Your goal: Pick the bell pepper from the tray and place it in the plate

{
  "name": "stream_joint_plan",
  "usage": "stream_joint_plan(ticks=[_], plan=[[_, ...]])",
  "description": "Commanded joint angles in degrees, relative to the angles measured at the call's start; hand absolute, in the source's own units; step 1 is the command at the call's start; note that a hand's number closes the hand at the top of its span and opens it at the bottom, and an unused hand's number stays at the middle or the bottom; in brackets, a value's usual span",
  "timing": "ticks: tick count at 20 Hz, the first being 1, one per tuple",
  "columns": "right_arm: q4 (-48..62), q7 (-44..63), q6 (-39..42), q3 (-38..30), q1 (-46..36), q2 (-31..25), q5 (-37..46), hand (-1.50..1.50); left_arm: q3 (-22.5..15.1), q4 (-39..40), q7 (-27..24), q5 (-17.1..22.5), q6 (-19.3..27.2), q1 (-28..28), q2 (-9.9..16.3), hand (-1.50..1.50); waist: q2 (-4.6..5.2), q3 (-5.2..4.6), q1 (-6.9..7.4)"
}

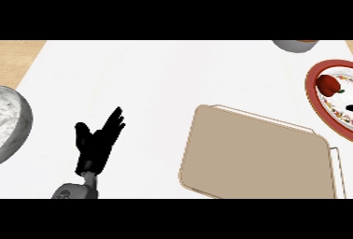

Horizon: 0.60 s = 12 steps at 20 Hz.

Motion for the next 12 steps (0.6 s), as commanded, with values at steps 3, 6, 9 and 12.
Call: stream_joint_plan(ticks=[3, 6, 9, 12], plan=[[2.63, 0.68, 11.70, -2.33, 1.73, -5.48, -2.40, -1.50, 0.06, -0.99, 0.28, 0.50, -0.38, 0.06, -0.02, 0.00, -0.03, 0.02, -0.64], [3.26, 0.04, 19.97, -2.49, 3.72, -7.56, -2.89, -1.50, 1.01, -0.58, 0.34, 0.31, 0.12, 0.99, 0.81, 0.00, -0.31, 0.03, -1.35], [1.60, -2.54, 23.18, -0.77, 6.54, -8.34, -1.42, -1.50, -0.16, -0.56, 0.32, -0.65, 1.06, 1.10, -0.39, 0.00, -0.29, 0.18, -1.93], [0.62, -2.45, 27.38, -0.24, 7.84, -10.50, -1.33, -1.50, 1.61, -0.74, 0.19, 1.05, -0.57, 2.46, 1.38, 0.00, -0.60, 0.12, -1.98]])
